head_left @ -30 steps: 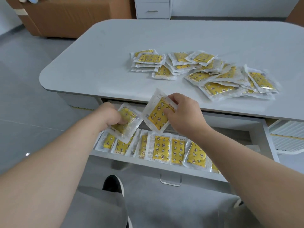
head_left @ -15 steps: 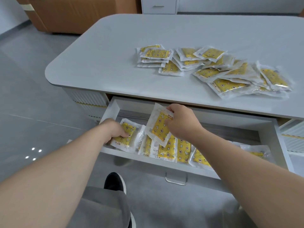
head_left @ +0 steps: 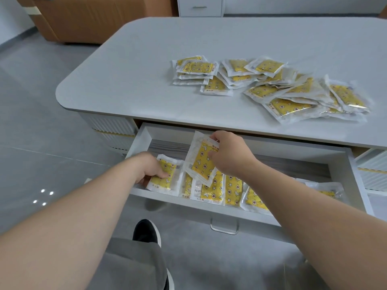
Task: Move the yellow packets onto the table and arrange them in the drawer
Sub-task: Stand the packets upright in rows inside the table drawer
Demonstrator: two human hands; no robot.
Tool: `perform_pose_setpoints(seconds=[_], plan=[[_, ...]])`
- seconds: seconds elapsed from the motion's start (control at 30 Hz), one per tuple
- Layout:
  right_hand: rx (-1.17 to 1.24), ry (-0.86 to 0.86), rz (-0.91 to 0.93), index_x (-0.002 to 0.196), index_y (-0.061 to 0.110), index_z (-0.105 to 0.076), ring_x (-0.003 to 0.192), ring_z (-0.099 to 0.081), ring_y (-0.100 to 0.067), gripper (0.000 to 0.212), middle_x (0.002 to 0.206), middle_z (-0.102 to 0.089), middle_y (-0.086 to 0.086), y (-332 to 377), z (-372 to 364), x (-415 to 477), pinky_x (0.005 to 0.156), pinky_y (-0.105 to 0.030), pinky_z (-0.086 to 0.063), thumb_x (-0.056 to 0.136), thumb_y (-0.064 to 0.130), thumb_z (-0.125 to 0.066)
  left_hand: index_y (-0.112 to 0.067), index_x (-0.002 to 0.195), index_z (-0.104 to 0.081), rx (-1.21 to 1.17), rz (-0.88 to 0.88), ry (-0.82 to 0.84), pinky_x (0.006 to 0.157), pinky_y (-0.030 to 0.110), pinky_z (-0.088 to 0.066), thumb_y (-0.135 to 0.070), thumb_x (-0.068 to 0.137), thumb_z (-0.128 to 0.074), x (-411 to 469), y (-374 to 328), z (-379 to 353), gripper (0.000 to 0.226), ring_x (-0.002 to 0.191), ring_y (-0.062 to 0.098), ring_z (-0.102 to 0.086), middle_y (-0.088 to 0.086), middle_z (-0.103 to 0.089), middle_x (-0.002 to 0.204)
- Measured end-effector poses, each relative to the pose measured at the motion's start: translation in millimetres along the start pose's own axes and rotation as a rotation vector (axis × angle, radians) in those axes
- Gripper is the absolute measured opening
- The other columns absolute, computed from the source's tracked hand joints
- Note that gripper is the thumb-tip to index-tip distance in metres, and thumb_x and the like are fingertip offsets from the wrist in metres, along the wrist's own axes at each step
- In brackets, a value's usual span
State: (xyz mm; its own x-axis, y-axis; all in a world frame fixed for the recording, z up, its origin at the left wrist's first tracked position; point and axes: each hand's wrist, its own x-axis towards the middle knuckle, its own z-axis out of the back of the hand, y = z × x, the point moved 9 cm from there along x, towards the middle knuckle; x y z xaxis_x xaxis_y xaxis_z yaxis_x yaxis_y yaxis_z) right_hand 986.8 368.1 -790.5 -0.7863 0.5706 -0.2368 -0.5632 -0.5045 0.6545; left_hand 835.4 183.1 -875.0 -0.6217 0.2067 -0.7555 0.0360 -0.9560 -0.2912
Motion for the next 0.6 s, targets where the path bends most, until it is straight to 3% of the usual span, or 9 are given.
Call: perform_pose_setpoints(seconds=[0.07, 0.13, 0.2, 0.3, 0.4, 0.5, 0.6], plan=[[0.000, 0.001, 0.000, 0.110, 0.024, -0.059, 0.074, -0.070, -0.017, 0.021, 0.092, -0.067, 0.004, -0.4, 0.2, 0.0, 0.065, -0.038, -0.064, 0.096, 0.008, -0.057, -0.012, 0.104, -0.066, 0.293, -0.075, -0.111, 0.068, 0.030, -0.058, -0.041, 0.074, -0.088, 1.1, -6.9, 7.1, 0.048, 0.072, 0.020, -0.069, 0.005, -0.072, 0.088], [0.003, 0.007, -0.001, 0.109, 0.024, -0.059, 0.074, -0.070, -0.016, 0.021, 0.093, -0.068, 0.004, -1.0, -0.2, -0.1, 0.064, -0.036, -0.064, 0.096, 0.008, -0.057, -0.013, 0.111, -0.067, 0.537, -0.149, -0.233, 0.076, 0.029, -0.057, -0.058, 0.066, -0.087, -3.8, -15.2, 15.2, 0.067, 0.090, 0.020, -0.069, 0.002, -0.072, 0.100], [0.003, 0.014, -0.002, 0.111, 0.024, -0.059, 0.076, -0.070, -0.016, 0.022, 0.096, -0.069, 0.003, -1.7, -1.1, 0.3, 0.064, -0.035, -0.064, 0.096, 0.009, -0.058, -0.012, 0.123, -0.058, 0.582, -0.182, -0.274, 0.084, 0.031, -0.054, -0.061, 0.067, -0.085, -8.3, -18.3, 18.5, 0.080, 0.110, 0.024, -0.063, 0.004, -0.067, 0.119], [-0.003, 0.030, -0.006, 0.117, 0.024, -0.060, 0.079, -0.070, -0.016, 0.027, 0.098, -0.069, 0.002, -2.1, -3.7, 1.4, 0.065, -0.033, -0.064, 0.095, 0.008, -0.058, -0.011, 0.133, -0.048, 0.615, -0.209, -0.283, 0.079, 0.032, -0.049, -0.056, 0.070, -0.085, -17.0, -26.3, 23.9, 0.086, 0.114, 0.026, -0.058, 0.006, -0.061, 0.126], [0.007, 0.046, -0.012, 0.120, 0.023, -0.061, 0.081, -0.070, -0.016, 0.031, 0.098, -0.070, 0.002, -1.0, -7.7, 5.2, 0.068, -0.034, -0.063, 0.095, 0.006, -0.057, -0.012, 0.132, -0.053, 0.623, -0.213, -0.313, 0.080, 0.033, -0.051, -0.037, 0.080, -0.084, -24.3, -37.9, 39.1, 0.065, 0.104, 0.026, -0.059, 0.007, -0.061, 0.124], [0.027, 0.103, -0.001, 0.126, 0.021, -0.062, 0.084, -0.071, -0.019, 0.037, 0.101, -0.071, 0.000, 6.0, -20.2, 12.0, 0.074, -0.039, -0.064, 0.094, 0.004, -0.056, -0.012, 0.129, -0.061, 0.696, -0.237, -0.350, 0.074, 0.029, -0.051, -0.012, 0.090, -0.069, -29.9, -47.3, 50.1, 0.040, 0.092, 0.023, -0.057, 0.007, -0.064, 0.121], [0.074, 0.188, 0.017, 0.132, 0.018, -0.061, 0.089, -0.072, -0.021, 0.041, 0.108, -0.071, -0.003, 12.2, -44.5, 16.7, 0.078, -0.040, -0.064, 0.093, 0.004, -0.059, -0.012, 0.137, -0.059, 0.777, -0.256, -0.312, 0.090, 0.029, -0.054, -0.007, 0.096, -0.059, -36.6, -52.7, 44.7, 0.041, 0.110, 0.025, -0.061, 0.009, -0.060, 0.133]])
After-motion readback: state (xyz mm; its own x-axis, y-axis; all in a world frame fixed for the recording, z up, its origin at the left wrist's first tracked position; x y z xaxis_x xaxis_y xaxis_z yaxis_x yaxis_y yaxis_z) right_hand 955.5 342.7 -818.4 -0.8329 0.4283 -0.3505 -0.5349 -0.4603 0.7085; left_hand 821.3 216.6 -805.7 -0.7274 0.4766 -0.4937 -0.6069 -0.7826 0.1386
